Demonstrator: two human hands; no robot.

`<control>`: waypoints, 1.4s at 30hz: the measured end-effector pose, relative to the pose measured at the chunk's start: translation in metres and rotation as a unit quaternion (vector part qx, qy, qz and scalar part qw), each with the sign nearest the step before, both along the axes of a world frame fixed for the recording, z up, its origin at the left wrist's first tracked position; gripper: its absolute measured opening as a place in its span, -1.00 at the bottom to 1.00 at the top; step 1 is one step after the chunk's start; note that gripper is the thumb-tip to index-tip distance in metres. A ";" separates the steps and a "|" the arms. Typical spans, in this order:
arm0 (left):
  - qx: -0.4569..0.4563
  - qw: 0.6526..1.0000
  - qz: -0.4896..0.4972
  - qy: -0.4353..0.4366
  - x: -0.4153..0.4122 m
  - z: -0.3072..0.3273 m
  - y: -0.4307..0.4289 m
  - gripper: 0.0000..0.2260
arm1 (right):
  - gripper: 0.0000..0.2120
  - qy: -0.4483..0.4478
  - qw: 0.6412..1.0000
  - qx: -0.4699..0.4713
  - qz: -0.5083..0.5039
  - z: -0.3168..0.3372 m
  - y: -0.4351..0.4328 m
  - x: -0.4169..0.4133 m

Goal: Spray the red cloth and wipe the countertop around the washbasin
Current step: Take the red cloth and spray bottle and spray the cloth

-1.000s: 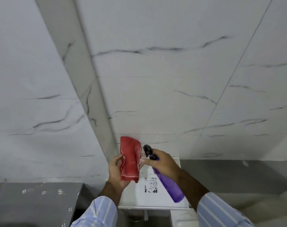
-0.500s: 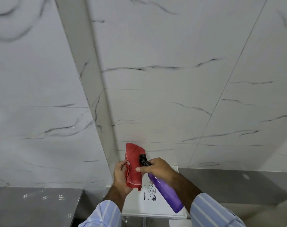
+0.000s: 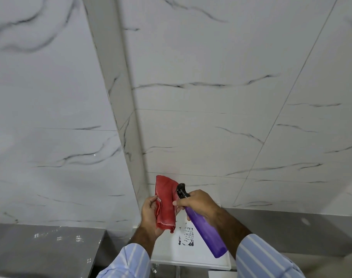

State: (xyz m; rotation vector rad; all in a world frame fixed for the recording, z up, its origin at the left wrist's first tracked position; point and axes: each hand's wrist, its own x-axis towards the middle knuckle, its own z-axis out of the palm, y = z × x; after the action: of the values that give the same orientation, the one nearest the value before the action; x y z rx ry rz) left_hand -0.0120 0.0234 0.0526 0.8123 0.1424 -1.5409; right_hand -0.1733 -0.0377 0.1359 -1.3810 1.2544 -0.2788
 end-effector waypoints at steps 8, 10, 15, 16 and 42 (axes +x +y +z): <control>-0.021 0.999 0.009 0.022 0.004 0.008 0.005 -0.46 | -0.76 0.030 0.999 -0.027 -0.022 -0.004 0.001 0.001; -0.023 0.999 0.011 0.025 0.005 0.006 0.006 -0.47 | -0.81 0.018 0.999 -0.030 -0.029 -0.004 0.001 0.002; -0.015 0.999 0.020 0.024 0.009 0.002 0.007 -0.49 | -0.84 0.022 0.999 -0.025 -0.013 -0.004 0.003 0.003; -0.015 0.999 0.024 0.027 0.010 0.001 0.008 -0.51 | -0.85 0.022 0.999 -0.038 -0.018 -0.005 0.003 0.004; 0.070 0.997 -0.017 -0.029 0.031 -0.070 0.064 -0.45 | -0.67 -0.085 0.990 -0.080 -0.073 -0.146 -0.029 0.016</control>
State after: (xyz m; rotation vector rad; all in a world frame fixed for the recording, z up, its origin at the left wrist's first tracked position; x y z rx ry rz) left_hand 0.0190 0.0873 -0.0177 0.9742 0.1973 -1.5494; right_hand -0.1571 -0.0672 -0.0100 -1.3713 1.2139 -0.5981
